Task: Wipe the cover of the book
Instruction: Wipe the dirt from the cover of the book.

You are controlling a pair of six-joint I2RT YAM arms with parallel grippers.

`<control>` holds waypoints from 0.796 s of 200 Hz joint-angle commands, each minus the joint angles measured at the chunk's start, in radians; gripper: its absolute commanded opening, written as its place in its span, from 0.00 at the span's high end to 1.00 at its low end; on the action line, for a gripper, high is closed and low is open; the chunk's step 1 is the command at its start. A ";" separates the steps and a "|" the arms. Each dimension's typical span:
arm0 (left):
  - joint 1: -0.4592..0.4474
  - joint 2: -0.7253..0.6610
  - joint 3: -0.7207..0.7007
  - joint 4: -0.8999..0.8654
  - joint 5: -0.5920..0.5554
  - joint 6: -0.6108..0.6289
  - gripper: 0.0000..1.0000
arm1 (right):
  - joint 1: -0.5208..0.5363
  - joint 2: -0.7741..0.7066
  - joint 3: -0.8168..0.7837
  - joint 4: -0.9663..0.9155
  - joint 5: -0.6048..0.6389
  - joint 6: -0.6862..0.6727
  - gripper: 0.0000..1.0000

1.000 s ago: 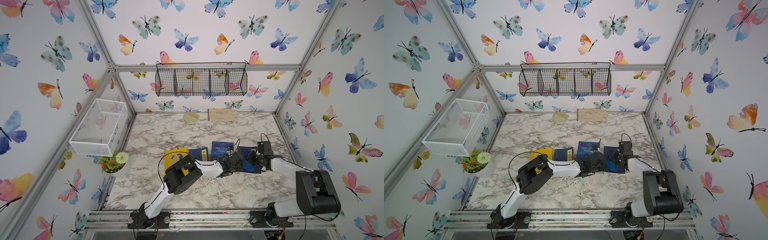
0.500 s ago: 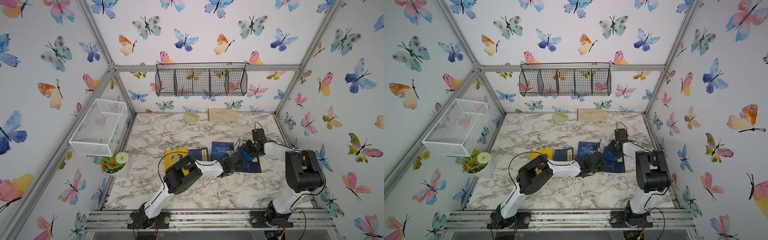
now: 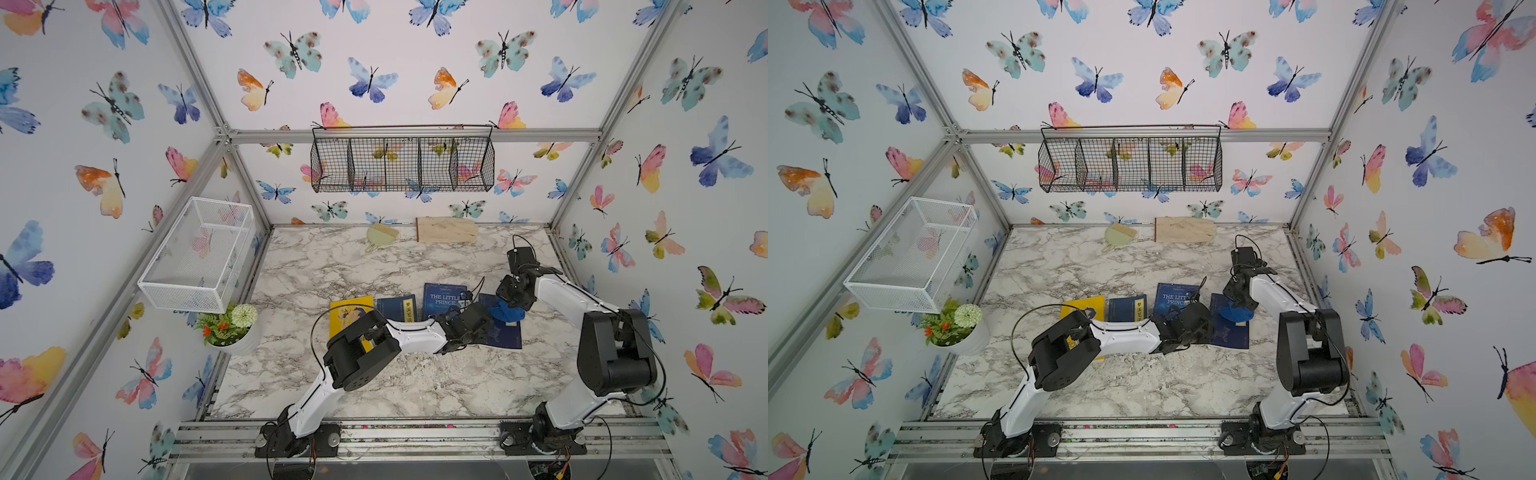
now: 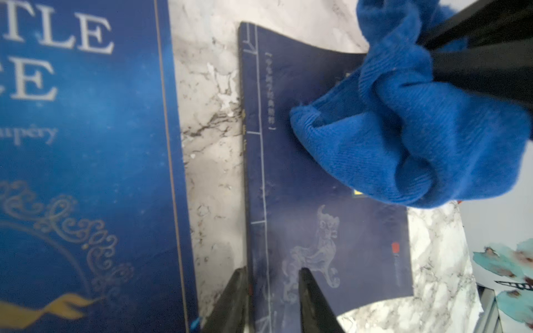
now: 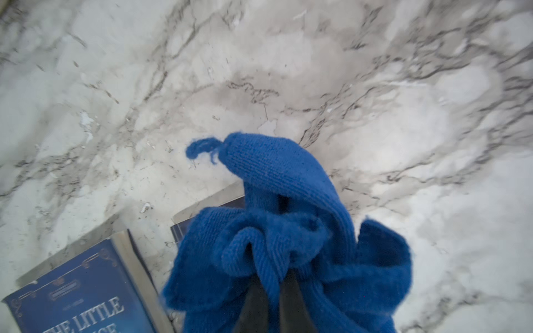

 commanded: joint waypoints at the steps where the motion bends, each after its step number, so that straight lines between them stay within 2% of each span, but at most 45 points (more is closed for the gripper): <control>1: -0.001 -0.136 -0.025 -0.013 0.008 0.057 0.61 | -0.004 -0.055 0.026 -0.066 0.067 -0.013 0.93; 47: 0.075 -0.288 -0.186 -0.042 -0.070 0.075 0.59 | -0.002 -0.165 0.015 -0.043 -0.026 -0.008 0.93; 75: 0.140 -0.311 -0.235 -0.138 -0.088 0.068 0.58 | 0.001 -0.247 -0.032 0.032 -0.157 0.016 0.93; 116: 0.210 -0.299 -0.318 -0.111 -0.044 0.057 0.58 | 0.065 -0.296 -0.119 0.158 -0.280 0.066 0.95; 159: 0.231 -0.242 -0.316 -0.107 -0.009 0.052 0.59 | 0.167 -0.220 -0.129 0.215 -0.368 0.049 0.97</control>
